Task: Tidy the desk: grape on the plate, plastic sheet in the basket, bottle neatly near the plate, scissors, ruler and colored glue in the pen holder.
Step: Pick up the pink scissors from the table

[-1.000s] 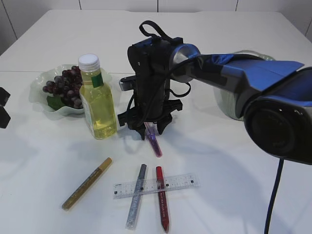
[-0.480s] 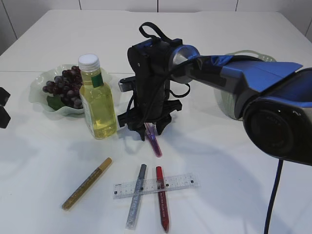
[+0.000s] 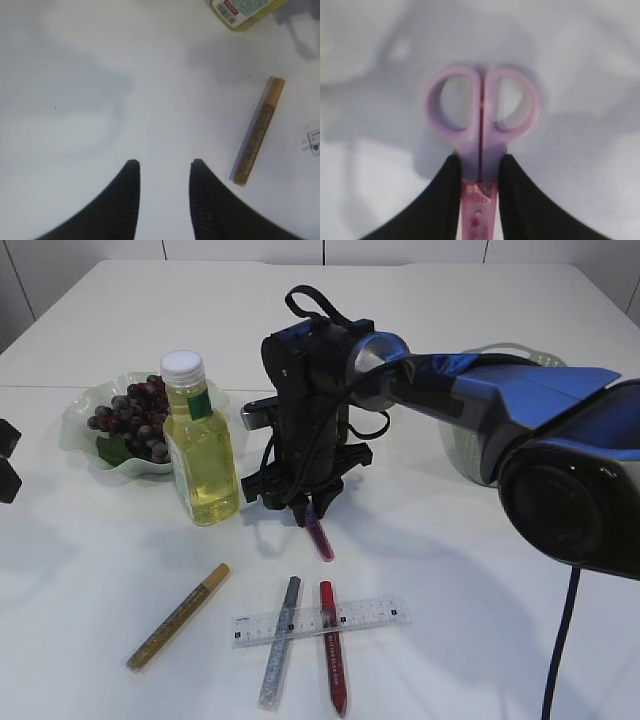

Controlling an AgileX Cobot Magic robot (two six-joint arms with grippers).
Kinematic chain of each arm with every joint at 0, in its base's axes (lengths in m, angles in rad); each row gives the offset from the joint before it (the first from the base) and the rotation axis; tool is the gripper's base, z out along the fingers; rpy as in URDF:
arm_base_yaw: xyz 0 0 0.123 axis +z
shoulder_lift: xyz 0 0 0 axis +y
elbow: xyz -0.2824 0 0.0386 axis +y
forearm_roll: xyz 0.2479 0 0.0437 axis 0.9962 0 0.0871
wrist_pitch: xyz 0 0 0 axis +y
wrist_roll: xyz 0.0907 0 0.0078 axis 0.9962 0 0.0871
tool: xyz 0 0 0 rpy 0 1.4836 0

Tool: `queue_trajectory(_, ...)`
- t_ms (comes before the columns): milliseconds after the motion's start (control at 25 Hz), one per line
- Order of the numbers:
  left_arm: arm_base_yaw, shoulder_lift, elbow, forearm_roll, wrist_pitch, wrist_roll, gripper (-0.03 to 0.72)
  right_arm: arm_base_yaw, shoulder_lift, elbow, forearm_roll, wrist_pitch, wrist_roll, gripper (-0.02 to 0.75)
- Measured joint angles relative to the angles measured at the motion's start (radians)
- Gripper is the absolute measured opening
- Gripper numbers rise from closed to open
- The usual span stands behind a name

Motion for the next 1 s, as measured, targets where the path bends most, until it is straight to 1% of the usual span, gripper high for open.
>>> queue_trajectory(440,0.000,0.000,0.000,0.000,0.000,0.000,0.242,0.000,-0.008,0.000,0.000,0.000,-0.011,0.195)
queue_trajectory(720,0.000,0.000,0.000,0.000,0.000,0.000,0.243,-0.022,-0.059,0.000,0.078,0.000,-0.058,0.194)
queue_trajectory(880,0.000,0.000,0.000,0.000,0.000,0.000,0.243,-0.040,-0.090,0.000,0.093,0.000,-0.076,0.194)
queue_trajectory(1000,0.000,0.000,0.000,0.000,0.001,0.000,0.243,-0.069,-0.120,0.000,0.135,0.000,-0.104,0.194)
